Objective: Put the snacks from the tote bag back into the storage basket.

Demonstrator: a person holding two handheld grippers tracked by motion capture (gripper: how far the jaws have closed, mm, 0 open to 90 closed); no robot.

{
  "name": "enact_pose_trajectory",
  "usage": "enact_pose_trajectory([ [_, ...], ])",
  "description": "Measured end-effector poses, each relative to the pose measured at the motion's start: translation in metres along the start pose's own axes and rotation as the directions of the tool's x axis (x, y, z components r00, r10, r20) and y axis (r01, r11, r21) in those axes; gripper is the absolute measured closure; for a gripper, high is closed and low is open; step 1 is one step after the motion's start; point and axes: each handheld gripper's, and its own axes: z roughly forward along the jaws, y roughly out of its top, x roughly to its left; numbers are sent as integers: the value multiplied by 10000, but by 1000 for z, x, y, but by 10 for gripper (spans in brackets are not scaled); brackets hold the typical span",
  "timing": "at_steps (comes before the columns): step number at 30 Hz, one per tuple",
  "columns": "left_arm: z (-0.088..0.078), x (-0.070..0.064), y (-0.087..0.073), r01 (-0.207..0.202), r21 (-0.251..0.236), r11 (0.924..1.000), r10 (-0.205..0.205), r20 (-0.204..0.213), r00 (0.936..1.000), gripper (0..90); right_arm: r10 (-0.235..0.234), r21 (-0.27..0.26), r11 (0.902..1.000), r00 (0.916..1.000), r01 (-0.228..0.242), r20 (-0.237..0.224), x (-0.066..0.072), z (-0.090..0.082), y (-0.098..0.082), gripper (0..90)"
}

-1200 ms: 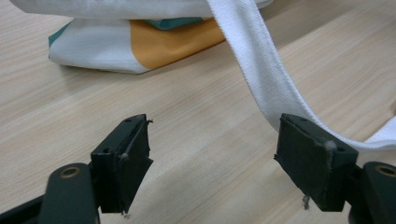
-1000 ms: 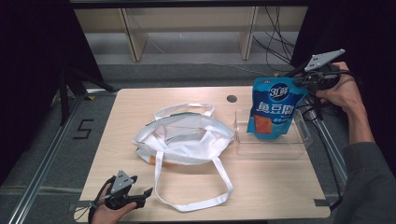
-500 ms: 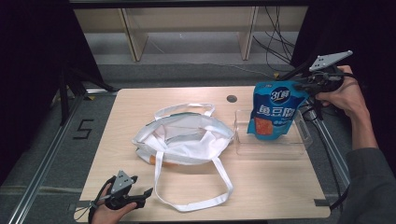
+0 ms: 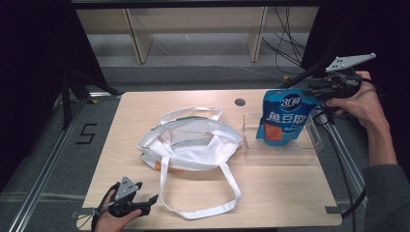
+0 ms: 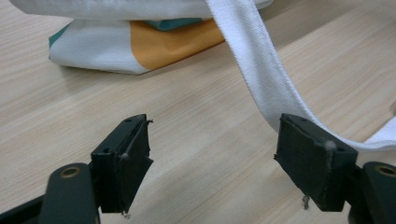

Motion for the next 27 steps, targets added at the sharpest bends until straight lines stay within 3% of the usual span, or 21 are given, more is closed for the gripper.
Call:
enact_pose_trajectory([
  [2,1,0,-1,156,14,9999,-156,-102,9998,249,416,-89,9991,9991,-415,85,6,-4,0,494],
  [3,1,-1,0,182,-45,9998,-183,-51,9998,248,351,-88,9994,9992,-349,186,8,-6,0,493],
  [4,0,1,0,-26,101,9999,27,-90,10000,247,647,-55,9979,9976,-646,243,11,-9,-1,487],
  [5,1,0,0,130,30,9999,-130,-114,9999,247,786,-145,9968,9964,-782,316,13,-10,-1,483],
  [7,1,0,0,170,-36,9998,-170,-34,9999,247,930,-159,9956,9950,-925,367,16,-16,-1,481],
  [8,0,1,0,-79,102,9999,79,12,10000,247,1072,-171,9942,9934,-1066,398,19,-18,-1,471],
  [9,0,1,0,-47,84,10000,47,8,10000,247,882,-103,9961,9955,-879,347,18,-20,-2,470],
  [10,1,1,0,2,45,10000,-1,-105,9999,246,1242,-93,9923,9916,-1239,371,23,-22,-2,467],
  [12,1,-1,0,196,-26,9998,-197,-72,9998,246,1157,-326,9929,9923,-1144,449,25,-24,-3,460],
  [13,0,1,0,-72,102,9999,72,1,10000,246,1316,-261,9911,9904,-1305,424,28,-26,-4,460],
  [17,-1,1,0,-19,103,9999,19,-29,10000,245,1030,-252,9945,9928,-1017,616,34,-31,-5,456],
  [18,-1,1,0,-21,103,9999,21,-27,10000,245,1242,-221,9921,9906,-1231,574,38,-33,-5,455],
  [22,0,0,0,146,-1,9999,-146,-101,9998,244,1325,-379,9908,9889,-1302,679,45,-36,-9,454],
  [23,-1,1,0,-45,162,9999,45,-24,10000,243,1258,-521,9911,9892,-1221,756,45,-37,-10,454],
  [27,-1,1,0,66,56,10000,-66,-41,10000,241,1427,-621,9884,9879,-1389,608,50,-41,-15,452],
])
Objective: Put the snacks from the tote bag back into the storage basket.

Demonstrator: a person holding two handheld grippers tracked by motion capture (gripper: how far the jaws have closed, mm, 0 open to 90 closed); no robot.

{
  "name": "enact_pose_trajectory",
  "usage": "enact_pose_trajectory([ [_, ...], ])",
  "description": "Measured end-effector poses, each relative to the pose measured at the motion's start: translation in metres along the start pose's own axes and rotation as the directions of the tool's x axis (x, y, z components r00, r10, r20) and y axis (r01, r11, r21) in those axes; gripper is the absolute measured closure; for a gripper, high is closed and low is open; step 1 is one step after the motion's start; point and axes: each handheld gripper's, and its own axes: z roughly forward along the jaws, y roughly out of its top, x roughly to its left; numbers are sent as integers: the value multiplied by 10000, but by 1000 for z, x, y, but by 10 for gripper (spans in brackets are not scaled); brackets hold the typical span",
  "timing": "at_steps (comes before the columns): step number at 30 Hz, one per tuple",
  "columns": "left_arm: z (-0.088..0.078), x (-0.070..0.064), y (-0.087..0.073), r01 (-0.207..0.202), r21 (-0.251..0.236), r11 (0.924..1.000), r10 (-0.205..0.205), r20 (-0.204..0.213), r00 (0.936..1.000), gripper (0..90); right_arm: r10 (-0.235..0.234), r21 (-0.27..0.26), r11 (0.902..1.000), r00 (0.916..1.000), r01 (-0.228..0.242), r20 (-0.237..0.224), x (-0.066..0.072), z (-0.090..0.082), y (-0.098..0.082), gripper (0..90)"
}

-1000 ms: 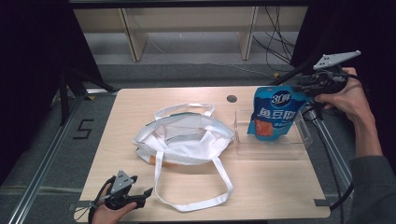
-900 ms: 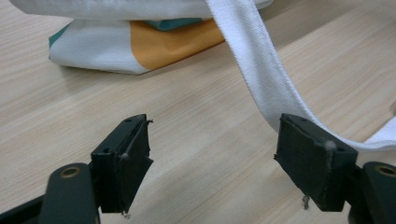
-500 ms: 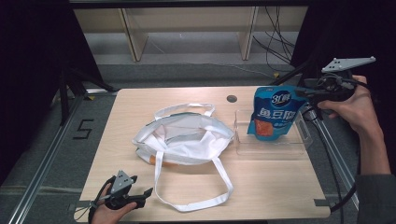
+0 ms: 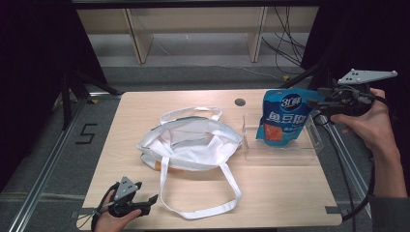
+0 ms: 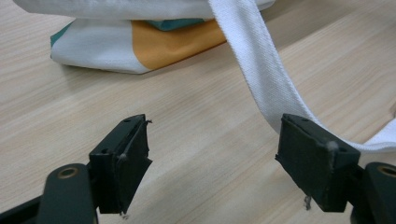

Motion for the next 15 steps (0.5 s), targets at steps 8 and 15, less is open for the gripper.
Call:
enact_pose_trajectory([
  [8,1,0,0,40,-53,10000,-40,-57,10000,237,54,-121,9999,9999,-56,-133,20,-6,-12,435],
  [15,0,-1,0,85,-83,9999,-86,-28,10000,235,207,-298,9993,9997,-211,-115,38,-5,-28,423],
])
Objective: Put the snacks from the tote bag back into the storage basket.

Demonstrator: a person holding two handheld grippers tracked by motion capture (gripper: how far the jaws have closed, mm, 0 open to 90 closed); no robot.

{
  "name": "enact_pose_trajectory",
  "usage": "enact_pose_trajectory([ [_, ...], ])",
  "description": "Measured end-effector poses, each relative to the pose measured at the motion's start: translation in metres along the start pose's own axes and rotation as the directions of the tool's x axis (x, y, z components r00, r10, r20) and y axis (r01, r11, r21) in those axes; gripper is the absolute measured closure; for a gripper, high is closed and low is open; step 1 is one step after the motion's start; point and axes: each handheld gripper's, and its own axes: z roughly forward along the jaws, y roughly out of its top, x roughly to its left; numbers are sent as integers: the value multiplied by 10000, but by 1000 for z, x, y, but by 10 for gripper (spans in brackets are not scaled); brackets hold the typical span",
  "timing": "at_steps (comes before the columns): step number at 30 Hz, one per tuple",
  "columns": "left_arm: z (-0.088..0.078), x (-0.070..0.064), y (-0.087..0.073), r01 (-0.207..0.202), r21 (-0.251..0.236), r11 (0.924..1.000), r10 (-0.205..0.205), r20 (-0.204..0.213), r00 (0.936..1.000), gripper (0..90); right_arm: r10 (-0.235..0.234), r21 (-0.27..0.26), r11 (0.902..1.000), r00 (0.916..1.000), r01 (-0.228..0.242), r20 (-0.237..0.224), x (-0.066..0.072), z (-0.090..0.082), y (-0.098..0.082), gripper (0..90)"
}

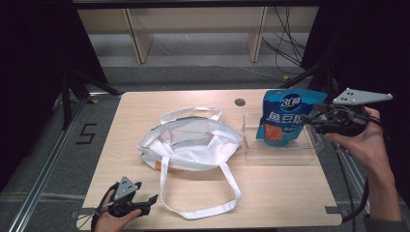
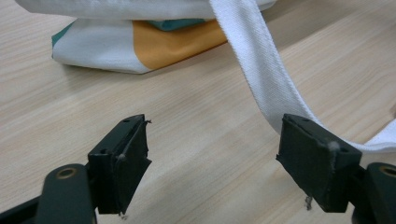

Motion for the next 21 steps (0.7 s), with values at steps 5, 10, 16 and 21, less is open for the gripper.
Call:
enact_pose_trajectory([
  [5,-1,1,0,-165,97,9998,164,16,9999,235,147,-152,9998,9998,-150,-166,9,2,-13,407],
  [10,-2,1,0,-165,107,9998,165,6,9999,235,157,-46,9999,9989,-159,-439,17,8,-27,390],
  [16,-2,1,0,-161,108,9998,161,4,9999,234,317,-80,9994,9978,-322,-581,29,14,-38,384],
  [21,-2,1,0,-187,96,9998,187,46,9998,234,154,-196,9997,9974,-168,-704,38,19,-43,375],
])
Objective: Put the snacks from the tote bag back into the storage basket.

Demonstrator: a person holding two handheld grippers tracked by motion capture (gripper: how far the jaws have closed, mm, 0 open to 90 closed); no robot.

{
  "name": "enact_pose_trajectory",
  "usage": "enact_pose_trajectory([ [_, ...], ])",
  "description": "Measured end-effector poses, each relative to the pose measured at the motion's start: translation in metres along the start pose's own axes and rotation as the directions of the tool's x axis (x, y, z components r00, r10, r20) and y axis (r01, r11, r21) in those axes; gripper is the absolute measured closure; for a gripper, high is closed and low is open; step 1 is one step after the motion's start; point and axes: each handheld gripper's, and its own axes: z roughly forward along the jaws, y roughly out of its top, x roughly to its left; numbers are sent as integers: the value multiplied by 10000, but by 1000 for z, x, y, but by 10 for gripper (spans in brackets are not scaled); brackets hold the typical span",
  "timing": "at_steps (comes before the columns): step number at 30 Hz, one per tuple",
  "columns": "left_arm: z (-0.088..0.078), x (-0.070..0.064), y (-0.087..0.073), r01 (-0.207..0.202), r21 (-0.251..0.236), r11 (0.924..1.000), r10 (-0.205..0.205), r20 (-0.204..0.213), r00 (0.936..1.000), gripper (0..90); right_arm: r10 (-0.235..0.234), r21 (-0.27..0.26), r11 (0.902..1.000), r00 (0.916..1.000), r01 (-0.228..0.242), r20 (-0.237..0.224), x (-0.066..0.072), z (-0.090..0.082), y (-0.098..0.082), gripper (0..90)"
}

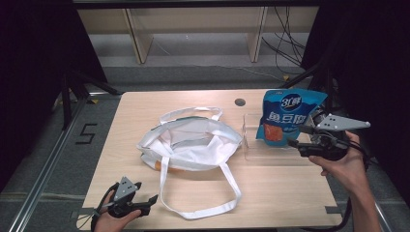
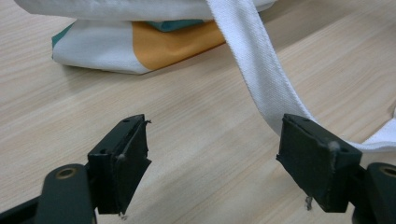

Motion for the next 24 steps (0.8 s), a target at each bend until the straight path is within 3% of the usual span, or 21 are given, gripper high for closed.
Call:
enact_pose_trajectory([
  [1,1,-1,0,113,-118,9999,-114,-68,9999,234,258,283,9993,9996,-254,-149,4,0,-1,375],
  [2,-1,0,0,-75,43,10000,75,-16,10000,234,92,195,9998,9999,-89,-134,4,1,-2,375],
  [3,1,-1,0,113,-125,9999,-112,16,9999,234,301,266,9992,9994,-296,-179,6,3,-4,374],
  [6,0,-1,0,98,-128,9999,-98,25,9999,234,139,345,9993,9995,-129,-272,9,7,-9,373],
  [7,1,-1,0,119,-163,9998,-119,29,9999,234,424,326,9986,9986,-414,-322,13,9,-11,372],
  [12,1,-1,0,128,-177,9998,-127,21,9999,234,338,312,9990,9980,-322,-528,21,16,-16,367],
  [15,-1,-1,0,-29,-74,10000,29,-12,10000,234,587,406,9976,9946,-554,-857,28,19,-21,367],
  [16,-1,-1,0,-29,-50,10000,29,17,10000,234,331,328,9990,9956,-303,-874,27,21,-22,366],
  [18,-1,-1,0,-34,-50,10000,35,8,10000,234,571,491,9974,9949,-531,-837,31,21,-25,366],
  [21,-1,0,1,-5,-58,10000,5,-5,10000,234,551,567,9971,9946,-503,-877,33,24,-31,365],
  [22,-1,0,1,45,-58,10000,-45,-22,10000,234,427,525,9979,9945,-378,-958,33,24,-32,364],
  [24,2,-2,1,474,-254,9986,-475,-42,9989,234,620,621,9966,9907,-548,-1215,37,24,-34,365],
])
